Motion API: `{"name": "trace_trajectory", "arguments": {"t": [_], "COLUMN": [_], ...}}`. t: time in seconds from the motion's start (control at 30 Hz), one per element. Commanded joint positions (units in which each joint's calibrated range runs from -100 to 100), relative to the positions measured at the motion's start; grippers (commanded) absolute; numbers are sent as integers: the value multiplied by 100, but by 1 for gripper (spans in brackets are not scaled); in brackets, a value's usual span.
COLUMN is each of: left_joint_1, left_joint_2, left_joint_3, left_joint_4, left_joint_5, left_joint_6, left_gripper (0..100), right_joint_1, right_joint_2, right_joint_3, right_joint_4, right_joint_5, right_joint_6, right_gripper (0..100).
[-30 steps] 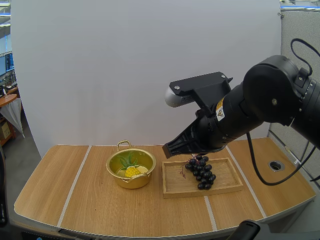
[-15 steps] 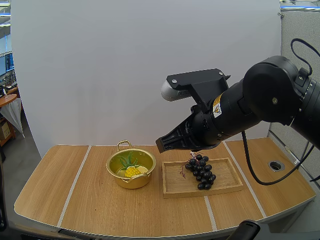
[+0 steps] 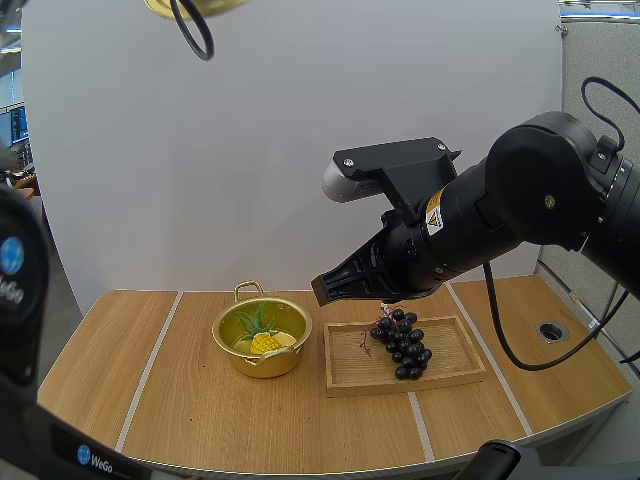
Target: Open the pot, put the pineapple inside, and close it
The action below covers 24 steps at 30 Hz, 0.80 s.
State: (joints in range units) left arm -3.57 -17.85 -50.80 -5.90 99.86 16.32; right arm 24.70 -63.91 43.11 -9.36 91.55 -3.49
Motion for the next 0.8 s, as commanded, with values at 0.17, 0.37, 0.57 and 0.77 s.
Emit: {"name": "trace_trajectory", "arguments": {"t": [0.17, 0.37, 0.57, 0.77], "left_joint_1": [-17, -17, -17, -17], "left_joint_2": [474, 531, 531, 531], "left_joint_3": [632, 1602, 2867, 4041], "left_joint_4": [47, 60, 150, 217], "left_joint_5": [14, 14, 14, 14], "left_joint_6": [7, 44, 44, 165], "left_gripper": [0, 0, 0, 0], "right_joint_1": [-26, -26, -26, -26], "right_joint_2": [-76, -76, -76, -76], "right_joint_3": [25, 25, 25, 25], "right_joint_4": [14, 14, 14, 14], "right_joint_5": [-122, -122, -122, -122], "right_joint_6": [15, 15, 15, 15], "right_gripper": [0, 0, 0, 0]}}
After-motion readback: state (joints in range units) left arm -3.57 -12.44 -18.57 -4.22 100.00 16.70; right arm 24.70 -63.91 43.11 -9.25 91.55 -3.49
